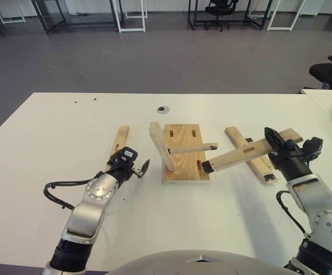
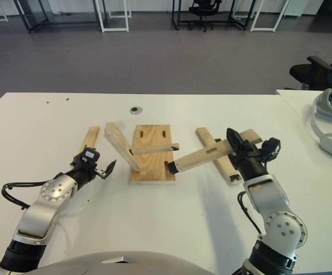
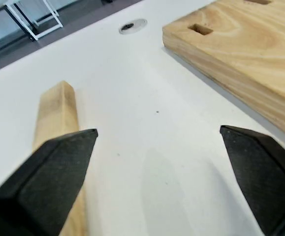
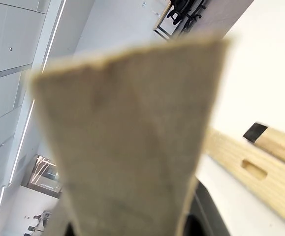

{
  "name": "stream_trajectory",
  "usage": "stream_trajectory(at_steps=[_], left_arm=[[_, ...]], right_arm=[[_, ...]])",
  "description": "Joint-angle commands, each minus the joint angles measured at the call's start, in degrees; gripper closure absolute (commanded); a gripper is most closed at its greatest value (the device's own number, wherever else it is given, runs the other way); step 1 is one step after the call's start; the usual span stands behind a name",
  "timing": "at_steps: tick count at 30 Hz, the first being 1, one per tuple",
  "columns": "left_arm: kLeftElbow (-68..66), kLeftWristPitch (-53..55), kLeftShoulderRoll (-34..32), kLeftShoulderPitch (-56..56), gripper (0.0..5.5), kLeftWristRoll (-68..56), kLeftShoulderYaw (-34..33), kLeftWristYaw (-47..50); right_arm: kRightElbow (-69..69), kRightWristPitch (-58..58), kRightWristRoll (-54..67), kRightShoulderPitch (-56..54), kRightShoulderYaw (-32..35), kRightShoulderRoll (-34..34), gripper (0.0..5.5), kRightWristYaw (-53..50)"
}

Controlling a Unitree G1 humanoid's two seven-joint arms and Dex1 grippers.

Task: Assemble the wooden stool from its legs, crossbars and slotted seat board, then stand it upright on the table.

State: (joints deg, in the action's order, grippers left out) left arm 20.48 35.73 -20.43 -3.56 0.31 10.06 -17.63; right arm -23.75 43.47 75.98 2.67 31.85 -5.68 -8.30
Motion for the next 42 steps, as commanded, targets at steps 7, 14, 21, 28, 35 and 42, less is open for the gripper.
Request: stream_trajectory(at_steps=[7, 14, 21, 28, 35, 42], left_arm=[[0.3, 7.0, 0.4, 4.6, 0.91, -1.5, 3.0, -4.0], [2.2, 9.2, 3.5, 5.8, 0.91, -4.0, 4.9, -4.7], [3.7, 11.0, 5.9, 7.0, 0.91, -5.7, 5.9, -4.1], [3.1, 11.6, 8.0, 9.1, 0.91, -7.5, 5.3, -4.1], [2.8, 11.1, 8.5, 10.1, 0.91, -7.2, 6.5, -4.1], [4.6, 10.4, 9.0, 12.1, 0.91, -7.5, 7.9, -4.8]], right_arm=[[-2.3, -7.9, -10.7, 2.8, -6.8, 1.1, 4.49, -0.4], [-5.5, -11.1, -19.0, 1.8, -10.0, -2.2, 4.49, -1.9], [-6.5, -9.8, -34.7, -0.3, -20.9, -9.5, 4.47, -0.8], [-7.5, -11.2, -47.8, 3.7, -33.2, -11.6, 4.46, 1.4], [-5.3, -13.1, -47.9, 5.7, -32.7, -9.6, 4.44, 3.4], [-5.4, -2.8, -46.1, 0.7, -34.3, -10.1, 4.44, 0.9]])
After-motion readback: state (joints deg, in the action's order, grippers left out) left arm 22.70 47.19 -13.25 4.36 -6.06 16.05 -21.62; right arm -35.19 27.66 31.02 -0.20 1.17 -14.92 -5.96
